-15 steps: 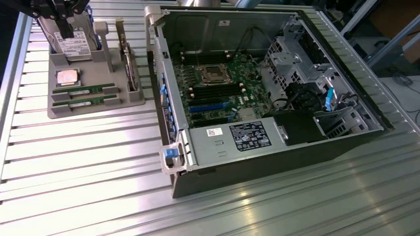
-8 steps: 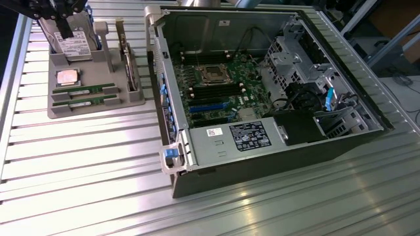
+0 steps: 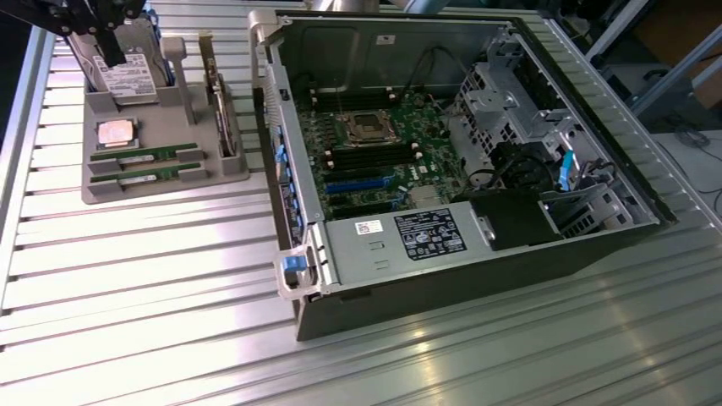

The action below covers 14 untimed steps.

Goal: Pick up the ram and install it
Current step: 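Pick up the ram and move it above insertion slot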

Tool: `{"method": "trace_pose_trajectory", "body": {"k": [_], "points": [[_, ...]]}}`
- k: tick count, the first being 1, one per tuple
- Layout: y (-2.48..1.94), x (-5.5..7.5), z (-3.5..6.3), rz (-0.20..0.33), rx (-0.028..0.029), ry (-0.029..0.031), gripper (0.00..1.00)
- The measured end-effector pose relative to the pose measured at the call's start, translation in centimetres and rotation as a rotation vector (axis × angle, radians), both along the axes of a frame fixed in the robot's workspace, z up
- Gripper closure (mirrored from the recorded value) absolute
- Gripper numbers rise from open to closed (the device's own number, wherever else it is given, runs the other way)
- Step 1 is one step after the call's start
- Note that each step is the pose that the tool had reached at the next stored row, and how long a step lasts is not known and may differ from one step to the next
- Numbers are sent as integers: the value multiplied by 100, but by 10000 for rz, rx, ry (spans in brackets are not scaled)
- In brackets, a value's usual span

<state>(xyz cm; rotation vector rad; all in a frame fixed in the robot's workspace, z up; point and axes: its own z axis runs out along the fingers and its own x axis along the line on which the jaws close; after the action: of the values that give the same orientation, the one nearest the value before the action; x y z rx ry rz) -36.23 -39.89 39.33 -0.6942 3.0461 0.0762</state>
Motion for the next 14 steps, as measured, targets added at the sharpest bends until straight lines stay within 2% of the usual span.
{"method": "trace_pose_trajectory", "body": {"k": [5,14], "points": [[0,0,0,720,0,0,89],[0,0,0,1621,0,0,89]]}}
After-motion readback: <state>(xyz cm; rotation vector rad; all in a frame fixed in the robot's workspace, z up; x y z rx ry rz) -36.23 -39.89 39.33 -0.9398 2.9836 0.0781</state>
